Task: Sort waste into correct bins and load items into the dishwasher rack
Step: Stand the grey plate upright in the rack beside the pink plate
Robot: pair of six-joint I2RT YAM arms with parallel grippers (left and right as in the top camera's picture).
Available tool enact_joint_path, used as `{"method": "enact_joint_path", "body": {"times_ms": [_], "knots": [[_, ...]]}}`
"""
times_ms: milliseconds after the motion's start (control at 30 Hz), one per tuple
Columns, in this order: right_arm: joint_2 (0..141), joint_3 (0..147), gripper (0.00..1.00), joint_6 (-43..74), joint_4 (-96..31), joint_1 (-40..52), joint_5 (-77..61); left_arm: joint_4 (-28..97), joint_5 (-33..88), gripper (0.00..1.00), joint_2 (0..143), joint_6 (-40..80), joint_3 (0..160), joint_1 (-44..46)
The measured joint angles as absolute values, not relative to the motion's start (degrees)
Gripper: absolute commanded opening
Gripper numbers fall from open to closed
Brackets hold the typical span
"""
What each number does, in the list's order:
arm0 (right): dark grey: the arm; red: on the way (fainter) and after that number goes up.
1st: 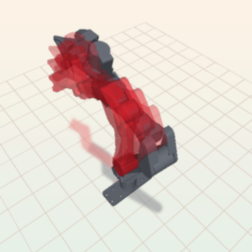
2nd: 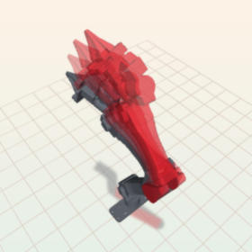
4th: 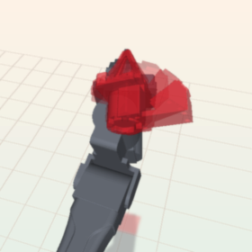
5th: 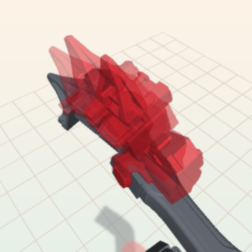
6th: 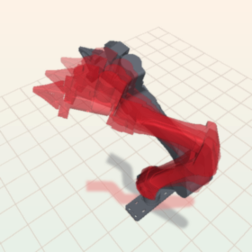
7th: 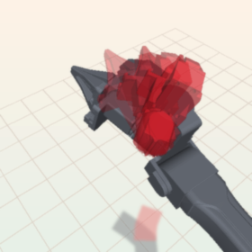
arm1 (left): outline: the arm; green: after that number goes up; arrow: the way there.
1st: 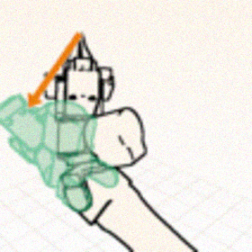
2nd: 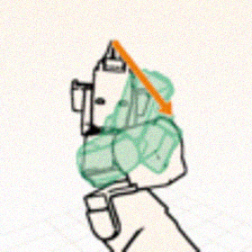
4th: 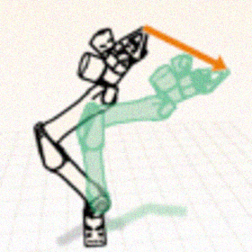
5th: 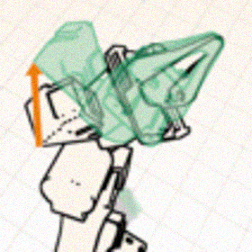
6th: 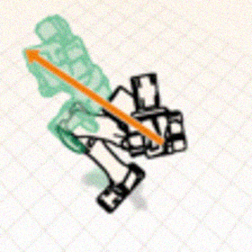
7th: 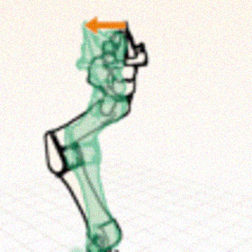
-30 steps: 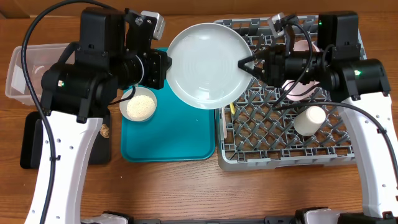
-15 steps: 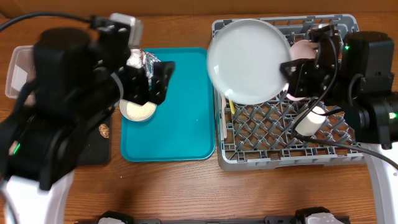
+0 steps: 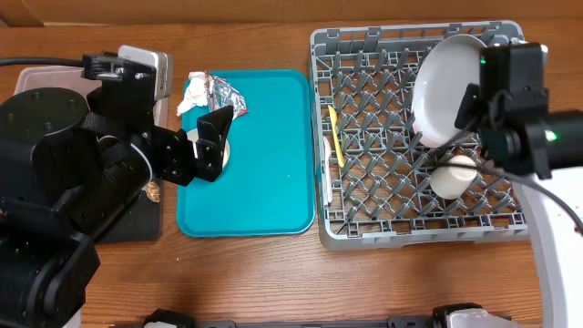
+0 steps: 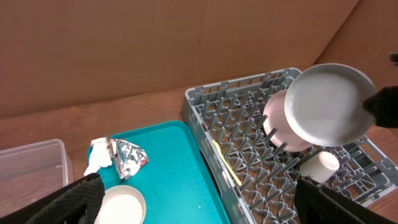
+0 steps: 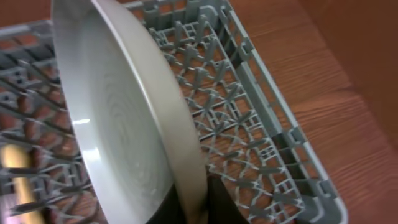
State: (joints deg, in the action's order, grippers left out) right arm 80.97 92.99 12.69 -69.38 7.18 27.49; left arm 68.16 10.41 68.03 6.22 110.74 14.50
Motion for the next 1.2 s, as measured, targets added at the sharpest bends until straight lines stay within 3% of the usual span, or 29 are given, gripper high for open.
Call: {"method": "enact_joint_path", "body": {"times_ms": [167, 467, 567, 600, 633, 700, 1000, 1200], "knots": [[85.95, 92.99, 0.04, 4.60, -67.79, 10.00, 30.09, 69.06, 10.41, 1.00, 68.05, 6.22, 110.74, 14.50], [95.07, 92.99, 0.05, 1.76, -67.51, 12.40, 34.54, 71.07, 10.39, 1.00, 68.05, 6.22, 110.74, 14.50], [96.33, 92.99, 0.16, 2.09, -66.74, 12.47, 34.79, 71.75, 10.41, 1.00, 68.05, 6.22, 110.74, 14.50], [96.38, 92.99, 0.23, 2.15, -66.61, 12.56, 34.65, 71.88, 10.41, 1.00, 68.05, 6.22, 110.74, 14.50], [96.38, 92.99, 0.39, 2.70, -66.52, 12.69, 34.61, 71.99, 10.39, 1.00, 68.05, 6.24, 110.74, 14.50], [96.40, 92.99, 0.52, 3.03, -65.49, 13.15, 34.85, 72.05, 10.41, 1.00, 68.05, 6.24, 110.74, 14.50], [96.14, 96.68, 0.55, 6.42, -68.82, 14.02, 31.29, 74.24, 10.39, 1.00, 69.63, 6.24, 110.74, 14.50], [86.94, 104.84, 0.64, 8.40, -69.89, 14.02, 10.50, 75.64, 10.35, 1.00, 71.64, 6.22, 110.74, 14.50]]}}
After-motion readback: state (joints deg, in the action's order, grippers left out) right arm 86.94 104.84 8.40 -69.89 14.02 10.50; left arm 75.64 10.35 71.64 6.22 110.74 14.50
